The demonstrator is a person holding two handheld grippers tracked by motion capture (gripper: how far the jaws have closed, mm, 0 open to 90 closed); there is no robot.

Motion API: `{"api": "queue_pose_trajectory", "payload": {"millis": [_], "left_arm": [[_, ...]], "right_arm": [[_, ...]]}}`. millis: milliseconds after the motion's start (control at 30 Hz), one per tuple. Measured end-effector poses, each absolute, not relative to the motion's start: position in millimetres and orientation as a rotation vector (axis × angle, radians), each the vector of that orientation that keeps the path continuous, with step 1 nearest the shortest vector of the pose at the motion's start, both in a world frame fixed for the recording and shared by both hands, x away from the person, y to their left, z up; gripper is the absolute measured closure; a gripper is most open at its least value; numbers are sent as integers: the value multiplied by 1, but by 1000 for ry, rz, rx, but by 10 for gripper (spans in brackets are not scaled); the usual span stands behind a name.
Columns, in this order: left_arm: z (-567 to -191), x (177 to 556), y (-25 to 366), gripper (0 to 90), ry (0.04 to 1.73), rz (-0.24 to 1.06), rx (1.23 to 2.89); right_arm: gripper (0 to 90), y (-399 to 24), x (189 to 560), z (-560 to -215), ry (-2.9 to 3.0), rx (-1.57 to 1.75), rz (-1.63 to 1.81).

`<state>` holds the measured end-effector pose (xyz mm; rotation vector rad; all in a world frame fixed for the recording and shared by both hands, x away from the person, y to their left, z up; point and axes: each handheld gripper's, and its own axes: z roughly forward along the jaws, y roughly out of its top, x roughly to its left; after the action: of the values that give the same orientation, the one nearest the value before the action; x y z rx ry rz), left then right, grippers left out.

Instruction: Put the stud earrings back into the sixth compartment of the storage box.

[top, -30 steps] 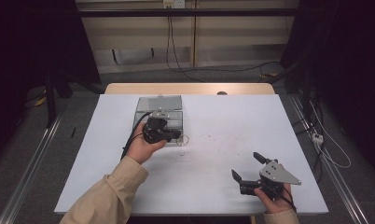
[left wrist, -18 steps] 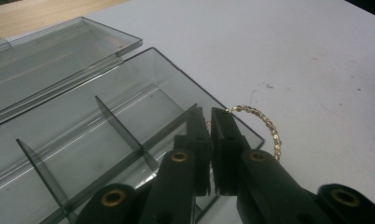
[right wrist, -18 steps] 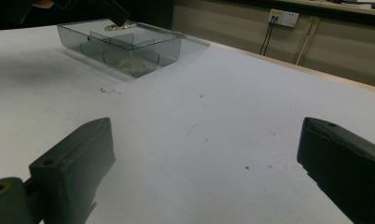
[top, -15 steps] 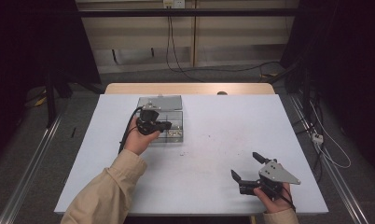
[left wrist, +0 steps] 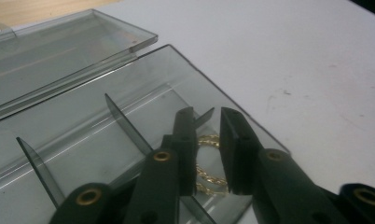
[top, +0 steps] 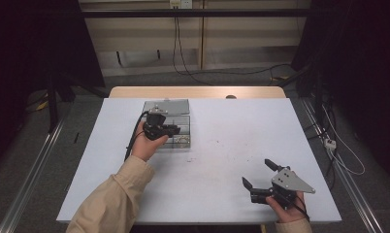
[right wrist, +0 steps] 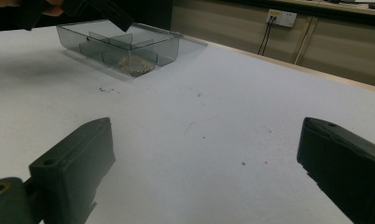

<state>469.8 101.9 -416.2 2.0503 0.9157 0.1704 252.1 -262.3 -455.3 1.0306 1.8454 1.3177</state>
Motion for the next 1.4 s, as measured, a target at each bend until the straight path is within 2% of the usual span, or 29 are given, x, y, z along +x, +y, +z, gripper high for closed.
{"api": "queue_pose_trajectory", "payload": {"millis": [267, 533, 1067, 1400], "left_arm": [[-404, 439, 123, 472, 832, 130, 2009], [-408, 409, 146, 297, 772, 145, 1998], [-421, 385, 180, 193, 779, 155, 1993], [-426, 375, 195, 167, 772, 165, 2008]], "right_arm": [[34, -263, 251, -456, 1849, 1034, 1304], [34, -262, 252, -456, 1854, 1033, 1297], [34, -260, 253, -457, 1854, 1032, 1300], [34, -261, 253, -456, 1854, 1030, 1301]]}}
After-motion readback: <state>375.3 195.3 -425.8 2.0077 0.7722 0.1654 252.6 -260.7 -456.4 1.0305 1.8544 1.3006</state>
